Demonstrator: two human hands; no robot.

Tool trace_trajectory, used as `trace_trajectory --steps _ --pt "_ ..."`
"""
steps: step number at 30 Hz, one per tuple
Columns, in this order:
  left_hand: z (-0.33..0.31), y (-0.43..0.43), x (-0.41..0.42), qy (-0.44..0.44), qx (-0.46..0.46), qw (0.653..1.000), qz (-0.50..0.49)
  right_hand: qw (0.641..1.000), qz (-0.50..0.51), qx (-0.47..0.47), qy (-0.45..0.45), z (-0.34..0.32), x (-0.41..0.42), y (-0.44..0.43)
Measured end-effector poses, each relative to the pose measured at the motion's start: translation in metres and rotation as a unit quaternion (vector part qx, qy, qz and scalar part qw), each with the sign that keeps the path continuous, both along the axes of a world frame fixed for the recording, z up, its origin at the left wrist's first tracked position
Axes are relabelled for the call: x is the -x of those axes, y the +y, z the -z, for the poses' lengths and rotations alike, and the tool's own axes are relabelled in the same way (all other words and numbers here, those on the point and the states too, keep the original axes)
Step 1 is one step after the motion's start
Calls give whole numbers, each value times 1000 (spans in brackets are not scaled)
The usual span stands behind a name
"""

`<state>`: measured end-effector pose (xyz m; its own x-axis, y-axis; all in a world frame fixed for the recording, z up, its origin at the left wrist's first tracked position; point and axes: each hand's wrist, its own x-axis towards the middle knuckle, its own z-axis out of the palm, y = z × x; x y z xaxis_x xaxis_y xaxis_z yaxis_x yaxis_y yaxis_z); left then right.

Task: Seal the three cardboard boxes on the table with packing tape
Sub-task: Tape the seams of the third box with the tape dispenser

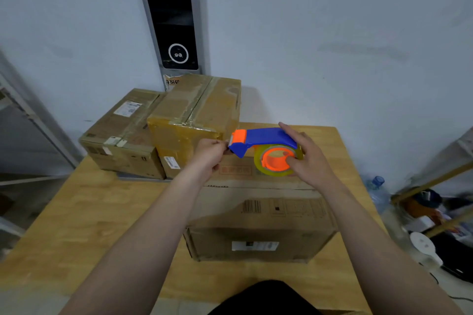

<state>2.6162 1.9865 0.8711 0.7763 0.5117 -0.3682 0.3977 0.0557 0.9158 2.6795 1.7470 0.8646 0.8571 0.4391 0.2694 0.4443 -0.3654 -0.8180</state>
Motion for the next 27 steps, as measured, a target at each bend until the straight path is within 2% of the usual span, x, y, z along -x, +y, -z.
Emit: trace_trajectory --steps 5,14,21,27 --pt "23 7 15 23 -11 1000 1 999 -19 44 -17 13 1 1" --pt "32 15 25 26 -51 998 13 997 -57 44 -42 22 4 11" --pt "44 67 47 8 -27 996 -80 998 -20 25 -54 34 -10 -19" --pt "65 80 58 22 -34 995 -95 997 -29 39 -52 47 -3 -19"
